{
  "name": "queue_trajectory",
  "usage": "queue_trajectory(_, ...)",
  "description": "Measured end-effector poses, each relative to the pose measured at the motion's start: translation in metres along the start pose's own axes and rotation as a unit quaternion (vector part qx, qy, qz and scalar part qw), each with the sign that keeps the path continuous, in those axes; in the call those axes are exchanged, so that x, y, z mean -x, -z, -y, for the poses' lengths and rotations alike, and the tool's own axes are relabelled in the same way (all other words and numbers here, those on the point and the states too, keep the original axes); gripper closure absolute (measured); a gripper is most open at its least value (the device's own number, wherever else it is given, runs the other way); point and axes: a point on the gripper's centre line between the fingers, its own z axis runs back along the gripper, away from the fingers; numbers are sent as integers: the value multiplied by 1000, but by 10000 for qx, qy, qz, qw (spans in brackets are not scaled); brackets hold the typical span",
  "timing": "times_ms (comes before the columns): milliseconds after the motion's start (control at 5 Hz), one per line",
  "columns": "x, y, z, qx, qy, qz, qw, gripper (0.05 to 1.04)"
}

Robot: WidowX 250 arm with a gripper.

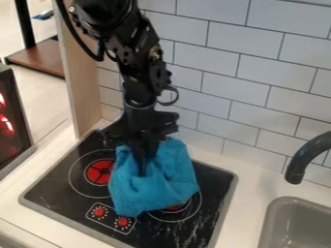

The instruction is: Unfold the cloth from the top to the bottom

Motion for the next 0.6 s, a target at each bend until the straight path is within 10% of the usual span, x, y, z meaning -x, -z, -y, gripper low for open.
queue_trajectory(600,20,-21,1,358,232,-109,9990,1029)
